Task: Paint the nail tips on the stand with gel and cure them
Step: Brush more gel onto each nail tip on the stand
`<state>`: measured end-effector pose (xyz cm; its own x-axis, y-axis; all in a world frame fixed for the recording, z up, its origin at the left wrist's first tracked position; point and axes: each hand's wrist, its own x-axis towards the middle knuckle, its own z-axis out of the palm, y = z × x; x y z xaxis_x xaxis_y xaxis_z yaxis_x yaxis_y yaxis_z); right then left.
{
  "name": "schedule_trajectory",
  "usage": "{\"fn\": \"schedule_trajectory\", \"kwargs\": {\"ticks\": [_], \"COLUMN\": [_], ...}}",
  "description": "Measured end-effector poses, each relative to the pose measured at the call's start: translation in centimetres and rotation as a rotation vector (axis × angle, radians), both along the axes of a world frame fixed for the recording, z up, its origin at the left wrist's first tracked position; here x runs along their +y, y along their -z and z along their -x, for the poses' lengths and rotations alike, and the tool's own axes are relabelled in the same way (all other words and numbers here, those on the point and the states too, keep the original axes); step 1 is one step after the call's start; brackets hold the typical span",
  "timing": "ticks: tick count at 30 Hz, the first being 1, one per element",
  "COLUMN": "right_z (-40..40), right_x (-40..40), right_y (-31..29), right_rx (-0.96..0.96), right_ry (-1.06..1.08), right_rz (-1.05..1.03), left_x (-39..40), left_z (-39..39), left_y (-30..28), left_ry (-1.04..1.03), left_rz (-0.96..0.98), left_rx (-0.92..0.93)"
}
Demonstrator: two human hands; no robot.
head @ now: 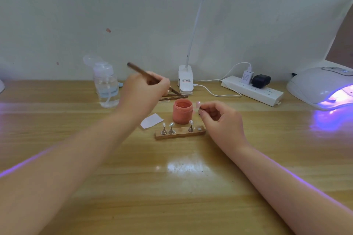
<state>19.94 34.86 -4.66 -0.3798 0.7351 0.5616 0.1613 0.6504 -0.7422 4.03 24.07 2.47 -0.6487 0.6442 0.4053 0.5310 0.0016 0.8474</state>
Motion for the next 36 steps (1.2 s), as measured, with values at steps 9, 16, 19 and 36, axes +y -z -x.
{"fn": "schedule_trajectory", "kwargs": {"ticks": [9, 16, 19, 36], "right_z": [0.2, 0.2, 0.2, 0.0], "right_x": [0.0, 0.1, 0.1, -0.1], "right_y": [0.2, 0.2, 0.2, 0.0], "right_rx": [0.0, -0.009, -0.016, -0.019], "right_ry": [-0.009, -0.005, -0.002, -0.015], "right_rz": [0.005, 0.002, 0.001, -0.006], "left_x": [5.3, 5.2, 4.6, 2.1], "left_z": [-0.5, 0.0, 0.9, 4.7], "left_y": [-1.8, -0.5, -0.5, 2.1], "left_ry": [0.05, 0.052, 0.008, -0.043], "left_rz": [0.471, 0.395, 0.222, 0.076], "left_rx": [0.304, 0.206, 0.039, -0.477]}}
